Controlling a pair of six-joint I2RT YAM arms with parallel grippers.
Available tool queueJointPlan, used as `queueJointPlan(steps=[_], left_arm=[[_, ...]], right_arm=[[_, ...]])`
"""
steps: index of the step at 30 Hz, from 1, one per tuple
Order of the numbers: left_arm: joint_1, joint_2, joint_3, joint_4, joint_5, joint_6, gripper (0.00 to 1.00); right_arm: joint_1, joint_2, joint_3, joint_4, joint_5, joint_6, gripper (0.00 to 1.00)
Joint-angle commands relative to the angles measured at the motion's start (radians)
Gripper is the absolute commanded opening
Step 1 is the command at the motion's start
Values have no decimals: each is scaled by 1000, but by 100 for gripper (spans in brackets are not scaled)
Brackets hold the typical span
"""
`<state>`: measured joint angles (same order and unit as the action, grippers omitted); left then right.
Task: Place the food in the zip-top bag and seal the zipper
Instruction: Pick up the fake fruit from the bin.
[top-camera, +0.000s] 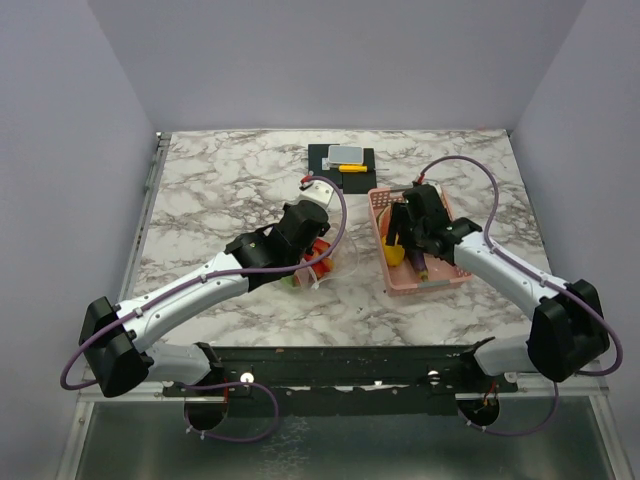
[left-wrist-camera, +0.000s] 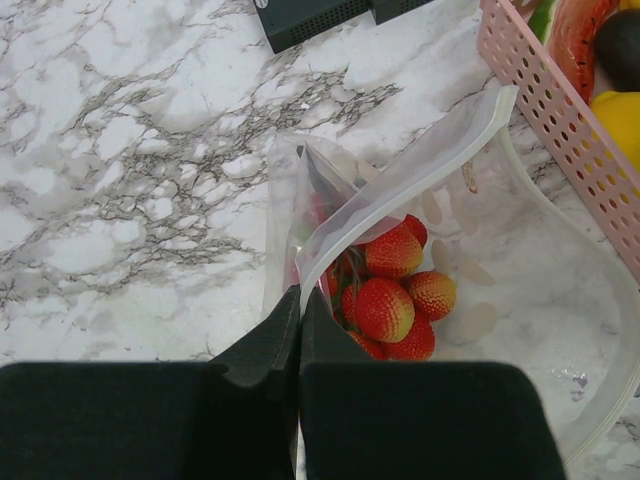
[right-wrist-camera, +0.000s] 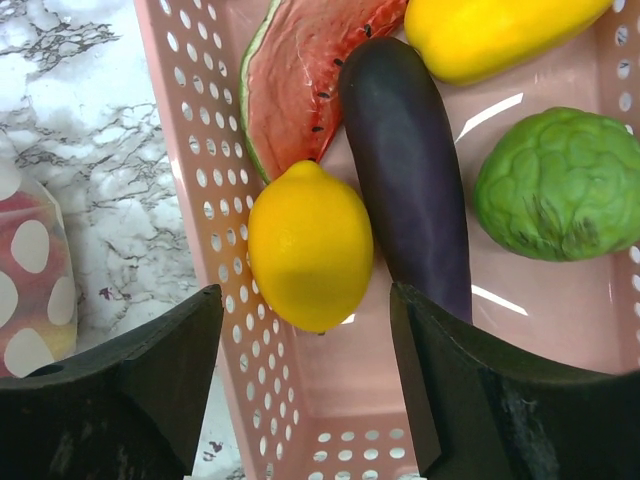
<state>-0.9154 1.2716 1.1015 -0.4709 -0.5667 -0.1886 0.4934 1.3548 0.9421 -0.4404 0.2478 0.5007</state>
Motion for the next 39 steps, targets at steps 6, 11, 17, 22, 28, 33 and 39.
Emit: queueJointPlan(steps=[6,11,17,22,28,33,39], left_arm=[[11,-12,-12,20,15,14,0],[15,-13,-14,20,16,15,0],[17,-8,-12,20,19,16,0],[18,-9,-14,19,20,15,0],[20,-8,-14,20,21,17,0],[21,-6,-14,20,21,16,0],[22,-4,-14,20,22,18,0]], right_arm=[[-56,64,-40,98,-90,14,76],[-63,96,-54,127,-129,18,75],[-65,131,-66,147,-146,23,75],[-64,153,-76,168,-146,27,75],[-66,172,-83,180,-113,32,69],[-65,157,-93,181,-104,34,48],[-66,98,-83,145,-84,25,32]])
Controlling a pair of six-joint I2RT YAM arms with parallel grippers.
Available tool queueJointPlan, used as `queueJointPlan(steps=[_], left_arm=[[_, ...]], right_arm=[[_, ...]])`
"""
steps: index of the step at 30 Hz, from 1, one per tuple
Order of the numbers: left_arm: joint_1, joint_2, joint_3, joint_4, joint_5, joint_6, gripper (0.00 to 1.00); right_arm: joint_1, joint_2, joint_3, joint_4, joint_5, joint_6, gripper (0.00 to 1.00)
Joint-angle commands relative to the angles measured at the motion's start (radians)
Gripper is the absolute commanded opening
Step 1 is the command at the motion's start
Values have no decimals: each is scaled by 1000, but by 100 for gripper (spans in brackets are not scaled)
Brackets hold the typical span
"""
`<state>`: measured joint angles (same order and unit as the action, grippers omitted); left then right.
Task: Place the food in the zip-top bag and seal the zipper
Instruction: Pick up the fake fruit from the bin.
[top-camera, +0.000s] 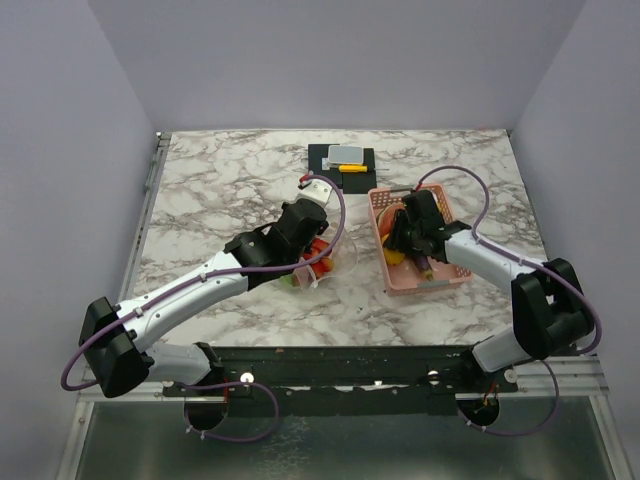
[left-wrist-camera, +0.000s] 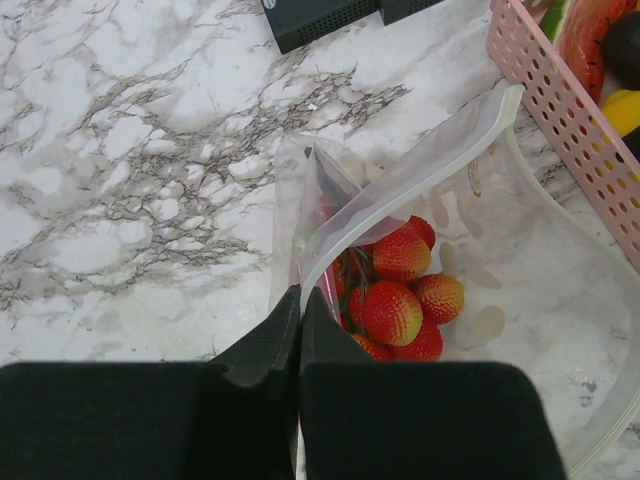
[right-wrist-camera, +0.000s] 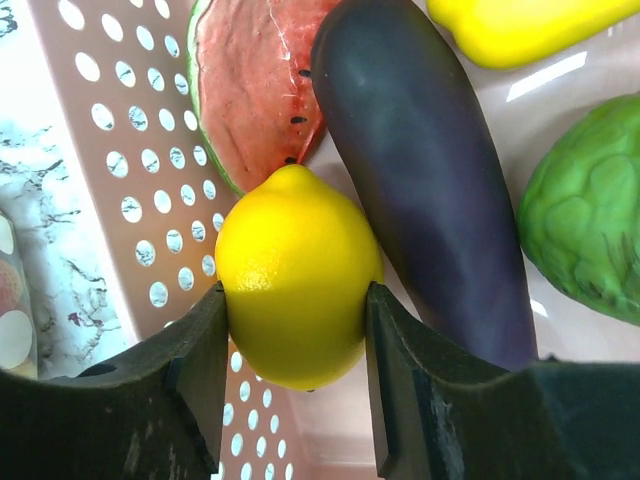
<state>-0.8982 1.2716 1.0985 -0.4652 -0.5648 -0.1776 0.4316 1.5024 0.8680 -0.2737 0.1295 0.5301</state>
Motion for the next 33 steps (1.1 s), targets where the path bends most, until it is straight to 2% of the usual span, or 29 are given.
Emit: queueJointPlan(steps=[1,11,19,25,33], left_arm=[[4,-3,-11,14,20,7,0],[7,-5,-9,14,23,5,0],[8,-7,-11,14,23,4,0],[8,-8,-10,14,24,3,0],[10,-11,-9,14,21,3,0]], right_arm=[[-4,-71,-8,-29,39,-6,32],[-5,-252,36,-125,49,-31,30],[-3,-361,49,-111,-83,-80,27],[1,-454,52,-69,-261,-99,25],[72,-505,80,-64,-322,-113,21]])
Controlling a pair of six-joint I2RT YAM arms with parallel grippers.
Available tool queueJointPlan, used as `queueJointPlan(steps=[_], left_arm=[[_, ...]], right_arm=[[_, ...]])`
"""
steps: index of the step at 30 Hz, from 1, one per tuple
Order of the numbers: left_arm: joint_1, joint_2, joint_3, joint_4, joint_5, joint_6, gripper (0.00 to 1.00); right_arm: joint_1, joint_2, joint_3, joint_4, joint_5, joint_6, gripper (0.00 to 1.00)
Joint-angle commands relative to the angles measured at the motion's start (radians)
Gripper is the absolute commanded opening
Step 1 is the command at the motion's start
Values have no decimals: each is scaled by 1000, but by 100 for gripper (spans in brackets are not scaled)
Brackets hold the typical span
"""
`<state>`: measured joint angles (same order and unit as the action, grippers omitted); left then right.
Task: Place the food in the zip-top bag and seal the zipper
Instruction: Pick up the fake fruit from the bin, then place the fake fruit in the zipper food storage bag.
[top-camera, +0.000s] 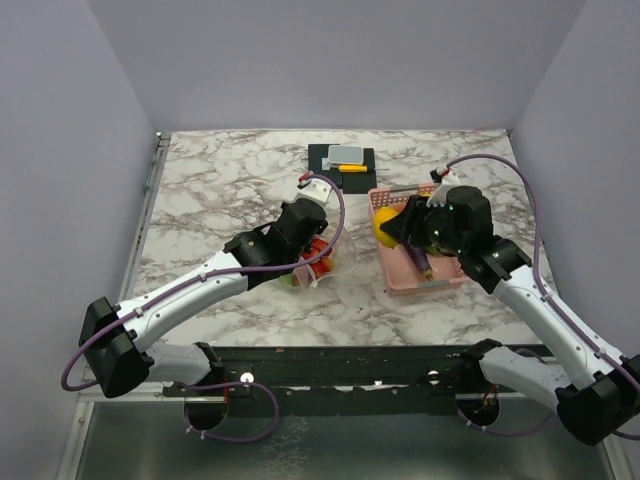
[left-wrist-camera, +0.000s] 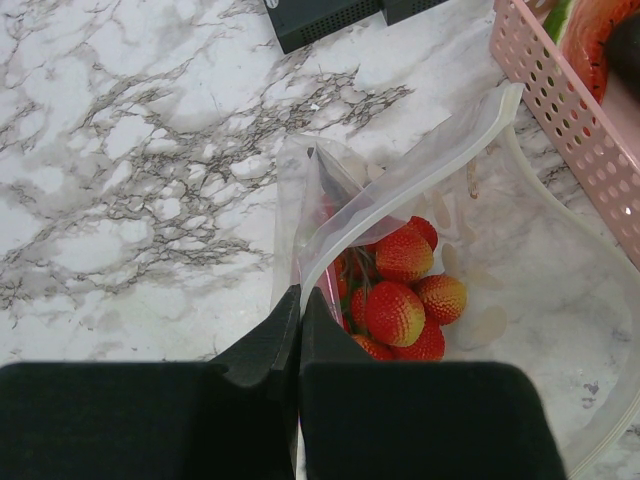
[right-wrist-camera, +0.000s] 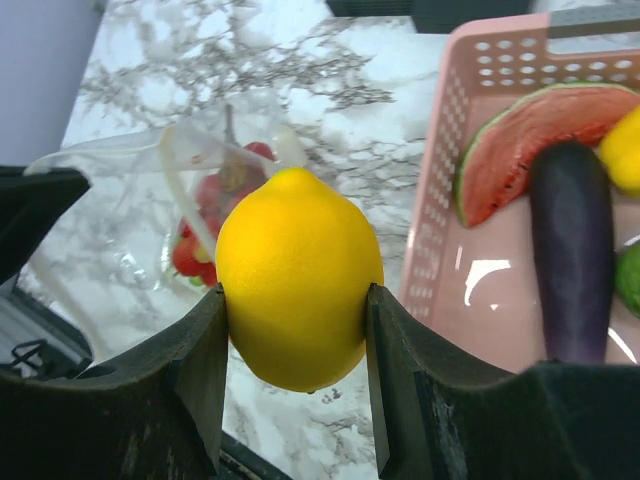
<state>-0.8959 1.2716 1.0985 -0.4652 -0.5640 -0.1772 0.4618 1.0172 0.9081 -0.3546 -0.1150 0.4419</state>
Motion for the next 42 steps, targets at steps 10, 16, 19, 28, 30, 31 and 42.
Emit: queueJointPlan(steps=[10,16,19,28,30,31,42], left_arm=[[9,-7,-9,13,26,4,0],[9,-7,-9,14,27,4,0],[8,-8,-9,14,28,4,0],[8,-12,-9,14,32,4,0],[8,-13,-9,14,32,4,0],[9,-14,-9,14,32,3,0],[8,-28,-9,14,25,0,0]], right_arm=[[262,18,110,39,26,-51,21],[360,87,154,43,99,-60,21],[393,125,160,53,112,-58,22],[450,259,193,72,232,-43,22],[454,292,208,62,272,-40,22],[455,307,216,56,291,-39,23],[462,406,240,29,457,14,35]])
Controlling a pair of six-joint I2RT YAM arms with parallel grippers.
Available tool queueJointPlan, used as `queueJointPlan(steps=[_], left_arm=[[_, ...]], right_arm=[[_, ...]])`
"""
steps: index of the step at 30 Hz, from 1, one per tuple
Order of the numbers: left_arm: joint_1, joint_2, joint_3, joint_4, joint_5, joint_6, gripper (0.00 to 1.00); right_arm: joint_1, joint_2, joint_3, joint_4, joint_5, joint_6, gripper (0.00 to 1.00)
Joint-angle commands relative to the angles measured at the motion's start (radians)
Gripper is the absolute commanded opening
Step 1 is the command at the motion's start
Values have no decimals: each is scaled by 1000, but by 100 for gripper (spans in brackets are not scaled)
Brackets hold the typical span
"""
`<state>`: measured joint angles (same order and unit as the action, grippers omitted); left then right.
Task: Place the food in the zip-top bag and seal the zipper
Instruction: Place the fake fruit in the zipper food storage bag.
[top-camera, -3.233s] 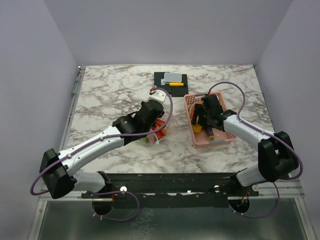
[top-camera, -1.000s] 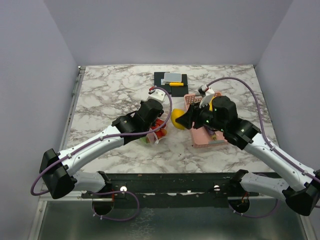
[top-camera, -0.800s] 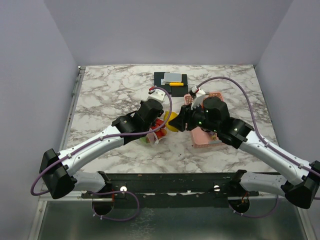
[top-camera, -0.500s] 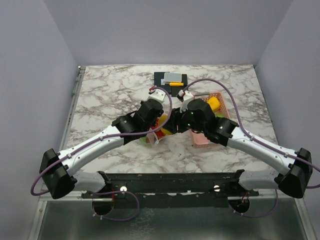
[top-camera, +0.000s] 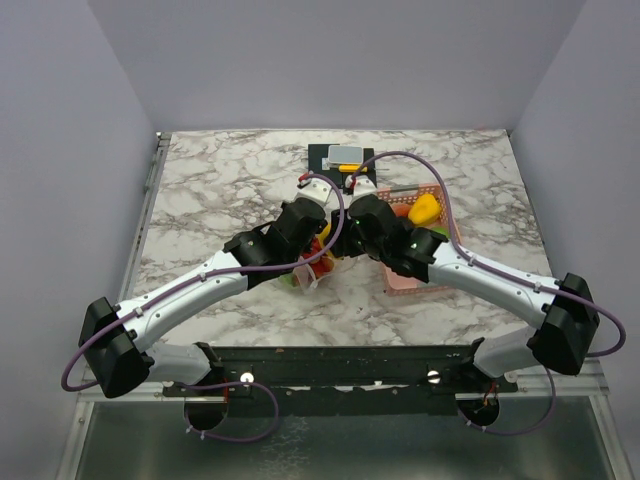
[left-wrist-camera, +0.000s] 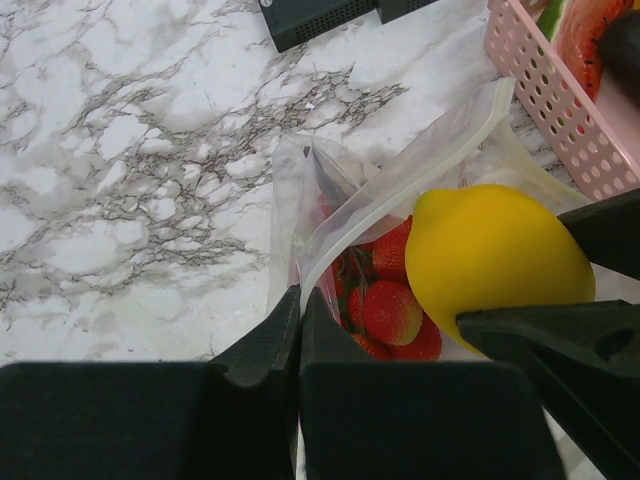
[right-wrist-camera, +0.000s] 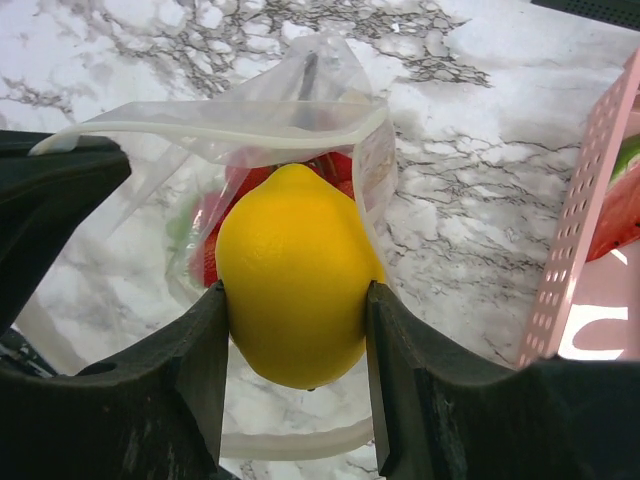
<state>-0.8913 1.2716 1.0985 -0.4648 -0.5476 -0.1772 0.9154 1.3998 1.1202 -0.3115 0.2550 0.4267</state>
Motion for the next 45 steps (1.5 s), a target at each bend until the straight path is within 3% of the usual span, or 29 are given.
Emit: queueJointPlan(steps=[1,10,13,21,31,45], left_arm=[[4,-30,-9,14,7,1,0],[4,-58,-15,23,-9,-3,0],[4,-61,-17,27,-8,-2,0],[4,-61,-19,29,-12,-2,0],[4,-67,-19,29,-14,-3,0],[4,-63,-20,29,-10,-6,0]], right_arm=[[8,28,31,-16,85,32,40],[8,27,37,-23,77,52,73],[8,11,36,-27,65,53,80],[8,-109,8,-40,73,74,80],[7,-240,11,-198,253,78,78],[-63,-244,-13,-390,438,85,76]])
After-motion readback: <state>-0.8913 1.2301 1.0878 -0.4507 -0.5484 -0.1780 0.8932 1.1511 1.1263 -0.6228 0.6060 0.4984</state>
